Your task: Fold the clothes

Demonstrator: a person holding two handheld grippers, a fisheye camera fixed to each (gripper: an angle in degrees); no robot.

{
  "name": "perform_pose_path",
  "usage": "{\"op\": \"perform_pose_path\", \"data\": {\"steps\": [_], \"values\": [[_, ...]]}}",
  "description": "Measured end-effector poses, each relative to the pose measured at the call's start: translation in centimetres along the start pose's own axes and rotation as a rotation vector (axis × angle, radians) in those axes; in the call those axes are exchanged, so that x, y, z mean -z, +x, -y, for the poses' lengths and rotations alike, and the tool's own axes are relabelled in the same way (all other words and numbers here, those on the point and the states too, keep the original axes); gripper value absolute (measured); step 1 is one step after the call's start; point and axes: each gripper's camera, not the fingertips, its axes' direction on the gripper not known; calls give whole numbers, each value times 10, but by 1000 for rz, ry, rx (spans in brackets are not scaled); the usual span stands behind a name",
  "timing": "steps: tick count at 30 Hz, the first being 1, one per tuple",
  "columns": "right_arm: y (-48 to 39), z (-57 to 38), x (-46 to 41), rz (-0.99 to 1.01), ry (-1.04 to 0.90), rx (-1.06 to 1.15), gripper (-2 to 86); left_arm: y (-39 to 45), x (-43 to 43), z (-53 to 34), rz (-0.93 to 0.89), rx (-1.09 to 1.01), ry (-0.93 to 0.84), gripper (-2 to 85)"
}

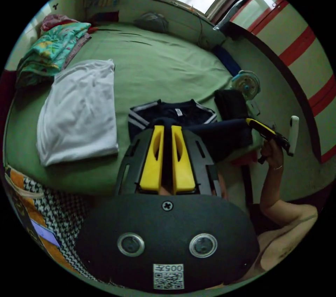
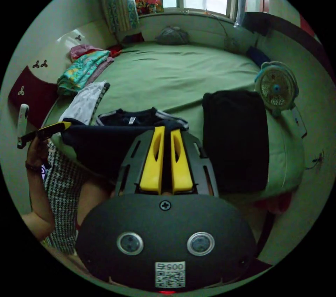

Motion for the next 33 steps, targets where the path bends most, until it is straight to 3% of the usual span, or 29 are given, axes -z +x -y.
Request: {"op": "perform_pose_path", "data": {"steps": [7, 16, 21, 25, 33], "values": [[9, 47, -44, 12, -59, -65, 68, -34, -34, 43, 63, 116, 47, 82], [21, -3, -83, 20, -206, 24, 126, -65, -85, 13, 84, 87, -153, 112], [16, -10, -99, 34, -264, 77, 78, -74, -109, 12, 65, 101, -172, 43], [5, -8, -76, 13, -175, 103, -6, -67, -97, 16, 57, 80, -114, 23], [14, -21, -79, 5, -191, 56, -9, -59, -106, 9, 124, 26, -150, 23]]}}
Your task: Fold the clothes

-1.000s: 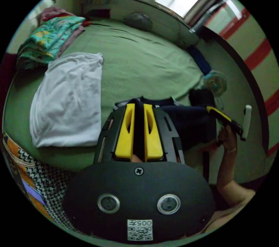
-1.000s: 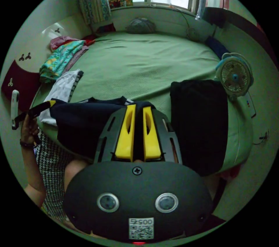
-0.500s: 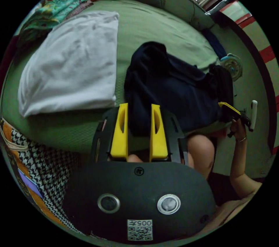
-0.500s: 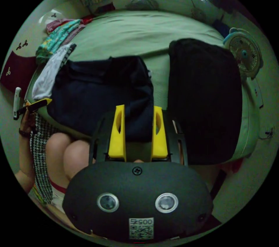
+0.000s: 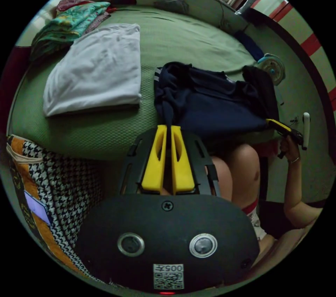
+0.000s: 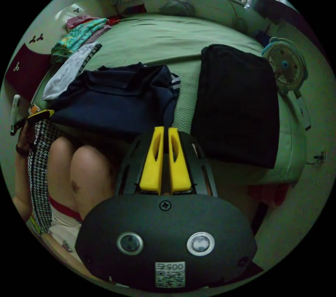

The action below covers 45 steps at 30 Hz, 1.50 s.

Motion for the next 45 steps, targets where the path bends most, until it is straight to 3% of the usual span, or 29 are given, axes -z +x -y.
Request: {"op": "perform_pose_path", "data": {"steps": [4, 10, 14, 22, 26, 30, 34, 38, 45], "values": [[2, -2, -17, -50, -47, -29, 39, -4, -23, 1, 4, 37, -59, 40], [-3, 12, 16, -3, 106, 2, 76, 0, -8, 14, 47, 64, 76, 47], [-24, 39, 16, 63, 147, 72, 86, 23, -13, 51, -20, -20, 129, 59], [-49, 100, -54, -7, 52, 56, 96, 75, -73, 123, -35, -138, 58, 78], [-42, 114, -77, -15, 6, 3, 59, 84, -107, 145, -18, -126, -5, 90], [-25, 122, -64, 103, 83, -29, -1, 84, -101, 150, -72, -93, 106, 11], [3, 151, -62, 191, 133, -100, 0, 82, -99, 164, -112, -89, 180, 7], [18, 175, -85, 215, 49, -126, 21, 84, -112, 185, -144, -38, 189, 23], [23, 156, -76, 338, 51, -76, 73, 124, -112, 174, -83, -78, 241, 42]]}}
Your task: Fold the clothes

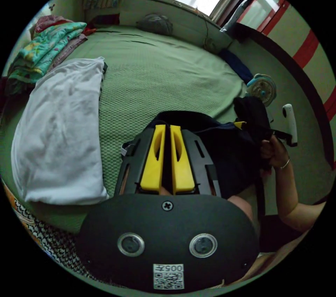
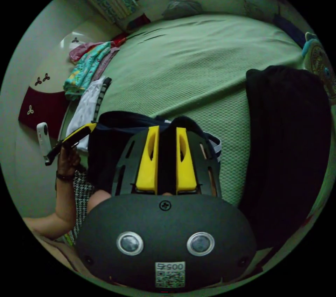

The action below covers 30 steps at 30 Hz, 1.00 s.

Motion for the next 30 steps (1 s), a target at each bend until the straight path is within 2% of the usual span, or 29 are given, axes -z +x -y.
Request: {"op": "perform_pose_path", "data": {"steps": [6, 10, 18, 25, 28, 30], "values": [[10, -15, 28, 6, 74, -37, 89, 20, 1, -8, 0, 60, 19, 44], [-1, -31, 38, -97, 88, 11, 87, 43, -3, -20, 33, 39, -7, 41], [-17, -88, 44, -265, 48, 92, 85, 102, -39, -65, 162, -3, -174, 30], [-7, -145, 27, -398, -87, 65, 75, 130, -80, -87, 212, 31, -311, -2], [1, -166, 38, -438, -88, 18, 75, 149, -73, -93, 165, 86, -299, -3], [7, -181, 54, -422, -49, -6, 75, 176, -55, -100, 191, 61, -212, -2]]}}
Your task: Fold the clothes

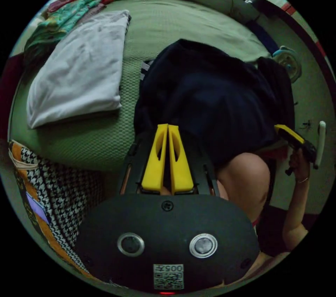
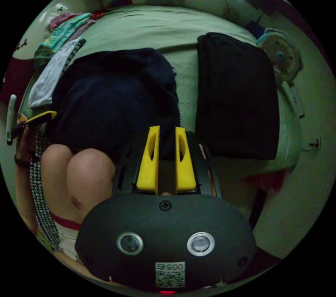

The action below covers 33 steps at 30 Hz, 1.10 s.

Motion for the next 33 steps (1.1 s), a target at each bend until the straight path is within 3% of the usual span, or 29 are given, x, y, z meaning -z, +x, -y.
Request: {"op": "perform_pose_path", "data": {"steps": [4, 8, 12, 17, 29, 33], "values": [[31, -36, 20, 2, 35, -80, 74, 42, 23, -11, -34, -55, 13, 14], [54, -69, 31, 32, 62, -143, 72, 122, 40, -24, -126, -244, 70, 48], [76, -101, 39, 63, 82, -175, 72, 213, 27, -39, -196, -411, 60, 59], [107, -125, 47, 33, 114, -220, 72, 298, -6, -50, -306, -467, -3, 90], [158, -134, 45, 59, 122, -281, 74, 407, -88, -52, -118, -470, -95, 130], [152, -113, 41, 75, 134, -221, 75, 418, -97, -60, -46, -467, -60, 91]]}}
